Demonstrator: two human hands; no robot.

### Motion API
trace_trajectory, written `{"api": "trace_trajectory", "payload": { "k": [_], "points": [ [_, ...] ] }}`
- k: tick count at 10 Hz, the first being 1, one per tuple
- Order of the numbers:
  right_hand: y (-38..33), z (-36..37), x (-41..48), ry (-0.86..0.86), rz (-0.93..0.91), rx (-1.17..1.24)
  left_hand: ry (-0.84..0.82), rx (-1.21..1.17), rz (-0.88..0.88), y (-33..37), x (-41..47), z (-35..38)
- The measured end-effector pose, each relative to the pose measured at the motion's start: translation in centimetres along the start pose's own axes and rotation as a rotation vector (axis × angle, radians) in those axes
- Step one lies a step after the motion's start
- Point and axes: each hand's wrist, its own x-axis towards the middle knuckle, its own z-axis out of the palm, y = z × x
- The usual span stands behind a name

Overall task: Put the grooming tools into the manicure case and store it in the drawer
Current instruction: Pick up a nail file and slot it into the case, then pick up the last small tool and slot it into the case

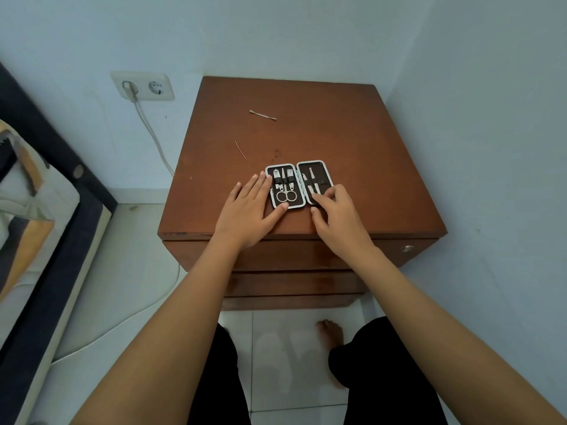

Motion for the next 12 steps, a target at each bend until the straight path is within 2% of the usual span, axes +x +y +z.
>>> {"api": "trace_trajectory", "payload": {
  "k": [3,4,5,9,10,12],
  "points": [
    [0.4,0.3,1.0,-0.072,0.019,0.004,-0.004,-0.013,-0.003,0.2,0.0,-0.3],
    [0.7,-0.3,1.9,0.027,0.029,0.159,-0.001,-0.019,-0.004,0.1,0.0,-0.2],
    [1.1,-0.6,5.1,0.093,0.021,0.168,0.007,-0.021,0.0,0.0,0.0,-0.1],
    [0.0,6.2,22.6,-0.369,-0.059,-0.103,0.051,-0.011,0.017,-0.4,0.1,0.5],
    [-0.4,6.9,23.1,-0.448,-0.1,-0.193,0.057,-0.012,0.018,-0.4,0.2,0.5],
    [1.6,4.0,20.5,-0.46,-0.08,-0.196,0.038,0.003,0.019,-0.2,0.1,0.3]
  ]
}}
